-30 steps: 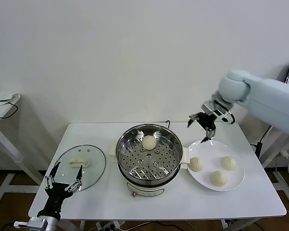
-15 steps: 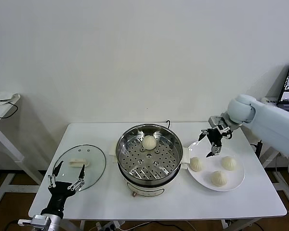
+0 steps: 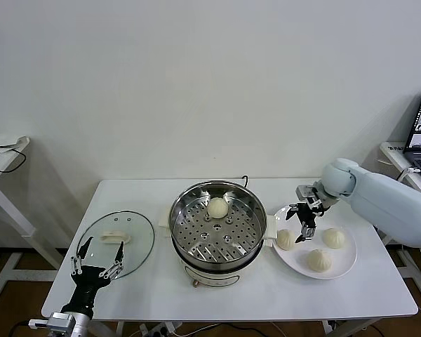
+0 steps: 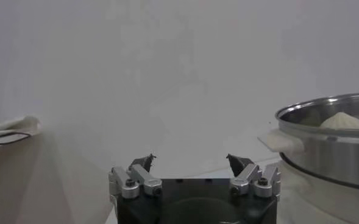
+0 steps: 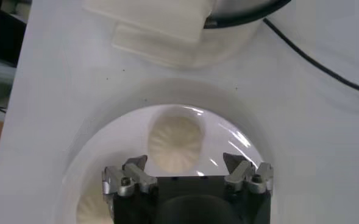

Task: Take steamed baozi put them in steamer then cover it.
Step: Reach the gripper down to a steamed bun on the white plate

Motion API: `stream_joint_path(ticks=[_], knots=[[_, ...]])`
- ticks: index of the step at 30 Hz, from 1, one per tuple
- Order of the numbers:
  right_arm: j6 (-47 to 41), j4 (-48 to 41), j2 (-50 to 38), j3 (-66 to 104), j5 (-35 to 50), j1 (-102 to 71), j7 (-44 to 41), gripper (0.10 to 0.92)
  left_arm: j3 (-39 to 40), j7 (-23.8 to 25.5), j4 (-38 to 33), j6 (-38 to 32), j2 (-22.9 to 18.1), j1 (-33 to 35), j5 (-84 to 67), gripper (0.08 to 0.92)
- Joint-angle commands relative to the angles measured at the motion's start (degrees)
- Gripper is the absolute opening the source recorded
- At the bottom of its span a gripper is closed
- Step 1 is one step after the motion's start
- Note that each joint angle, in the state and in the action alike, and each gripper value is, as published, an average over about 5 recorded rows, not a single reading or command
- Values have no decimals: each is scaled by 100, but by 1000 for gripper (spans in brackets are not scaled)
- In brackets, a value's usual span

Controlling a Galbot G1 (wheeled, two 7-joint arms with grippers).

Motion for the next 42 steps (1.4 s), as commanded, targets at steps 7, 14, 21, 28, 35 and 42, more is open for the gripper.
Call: stream_joint_path(ticks=[7,14,21,28,35,42], knots=[[28,-297,230,290,-378,-456,49,823,28,-2,46,9,-6,-17,7,823],[42,-342,292,411,-499,-534,94,823,26,0,49,-2,-14,-4,19,823],[26,-337,333,492,-531,-587,88,823,28,2,31,-10,-23,5,29,823],[29,-349,339,556,-540,-618,65,709,22,1,43,-14,-30,2,29,823],[36,-287,218,551,-521,-545,-9,657,32,0,26,-12,-31,-1,28,823],[-87,194,-395,46,92,202,-131,654,50,-3,13,-13,-32,4,39,823]])
